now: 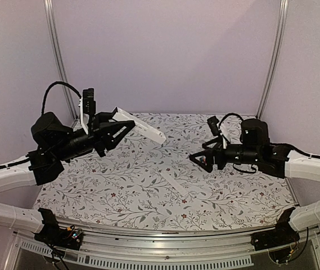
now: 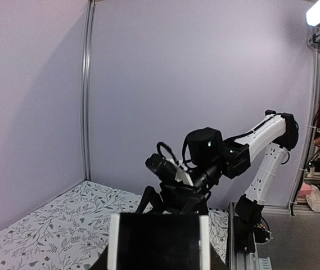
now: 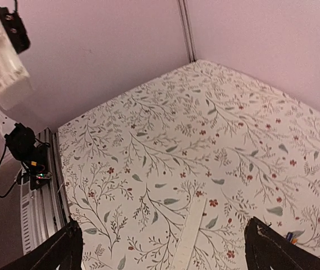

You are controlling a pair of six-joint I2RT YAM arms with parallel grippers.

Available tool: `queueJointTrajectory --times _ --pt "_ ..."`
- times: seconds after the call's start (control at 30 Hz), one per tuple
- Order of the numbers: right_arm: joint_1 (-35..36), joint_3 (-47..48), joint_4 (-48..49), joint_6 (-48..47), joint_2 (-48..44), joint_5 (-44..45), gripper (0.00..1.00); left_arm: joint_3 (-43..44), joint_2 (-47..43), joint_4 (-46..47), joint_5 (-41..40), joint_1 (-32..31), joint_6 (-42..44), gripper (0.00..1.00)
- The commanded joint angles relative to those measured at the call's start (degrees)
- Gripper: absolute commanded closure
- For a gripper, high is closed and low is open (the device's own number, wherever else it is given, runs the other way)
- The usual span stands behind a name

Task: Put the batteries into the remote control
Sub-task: Place the battery cover at the center of the board, then pass from the left arm to the right

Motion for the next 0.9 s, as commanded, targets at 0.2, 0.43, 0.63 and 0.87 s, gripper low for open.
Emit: queueJointTrajectory --times 0.2,0.43,0.63,0.87 --pt "5.96 10.34 7.27 -31.10 -7.21 -19.89 0.01 3.19 2.49 -1.45 9.97 -5.87 10.61 1.00" --pt "13.28 16.11 4.74 -37.05 -0.46 -16.14 0.03 3.58 3.81 -0.97 12.28 -8.54 13.87 1.00" --pt "14.68 17.59 4.55 -35.70 2.72 -16.56 0.29 3.98 4.58 -1.09 11.59 -9.40 15.62 1.00" --pt "15.32 16.37 5.05 -34.80 3.84 -15.14 0.37 3.55 4.64 -0.05 9.56 -9.67 15.64 1.00"
